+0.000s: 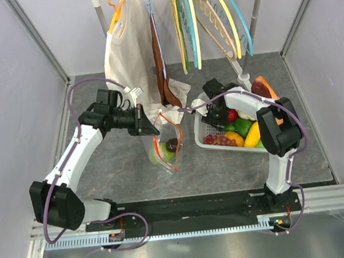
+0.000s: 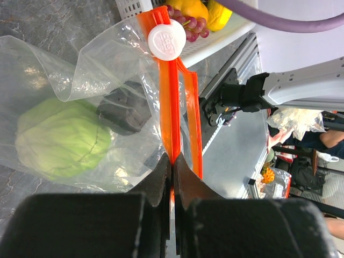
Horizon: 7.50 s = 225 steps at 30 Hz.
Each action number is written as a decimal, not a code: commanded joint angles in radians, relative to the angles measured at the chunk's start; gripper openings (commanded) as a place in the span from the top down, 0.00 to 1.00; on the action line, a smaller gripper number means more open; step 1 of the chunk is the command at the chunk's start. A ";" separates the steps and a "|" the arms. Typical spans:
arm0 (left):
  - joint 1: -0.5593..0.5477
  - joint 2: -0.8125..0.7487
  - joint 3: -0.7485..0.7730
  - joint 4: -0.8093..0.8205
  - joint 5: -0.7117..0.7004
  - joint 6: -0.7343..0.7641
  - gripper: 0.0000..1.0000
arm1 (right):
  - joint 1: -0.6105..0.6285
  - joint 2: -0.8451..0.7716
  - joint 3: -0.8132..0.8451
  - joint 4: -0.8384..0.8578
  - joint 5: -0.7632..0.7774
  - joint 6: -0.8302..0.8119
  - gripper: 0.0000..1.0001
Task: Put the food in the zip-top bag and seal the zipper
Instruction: Pick up the fake vegetable from the bin, then place the fake vegetable in the zipper food storage bag, then pick up the fake fruit from the bin, then place the fake fruit in the zipper food storage bag.
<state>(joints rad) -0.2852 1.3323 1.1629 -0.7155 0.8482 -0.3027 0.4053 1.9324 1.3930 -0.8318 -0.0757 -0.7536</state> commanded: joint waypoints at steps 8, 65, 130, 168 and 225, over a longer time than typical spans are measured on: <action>0.006 -0.008 0.014 -0.009 0.020 -0.009 0.98 | -0.002 -0.254 0.034 -0.096 -0.162 0.088 0.71; 0.004 -0.021 -0.002 -0.002 0.009 -0.026 0.98 | 0.362 -0.076 0.552 -0.552 -0.547 0.476 0.66; 0.006 -0.030 -0.005 0.005 0.046 -0.009 0.98 | -0.053 -0.309 0.002 -0.027 0.125 0.274 0.17; 0.006 -0.018 0.000 0.007 0.038 -0.001 0.98 | -0.007 -0.161 -0.170 0.249 0.192 -0.007 0.13; 0.047 0.013 0.072 -0.093 0.052 0.004 0.98 | 0.477 -0.345 0.210 0.102 -0.194 0.422 0.02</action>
<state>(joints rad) -0.2543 1.3403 1.2053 -0.8139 0.8551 -0.3035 0.8696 1.6360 1.5322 -0.7330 -0.2634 -0.3607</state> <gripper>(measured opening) 0.033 0.982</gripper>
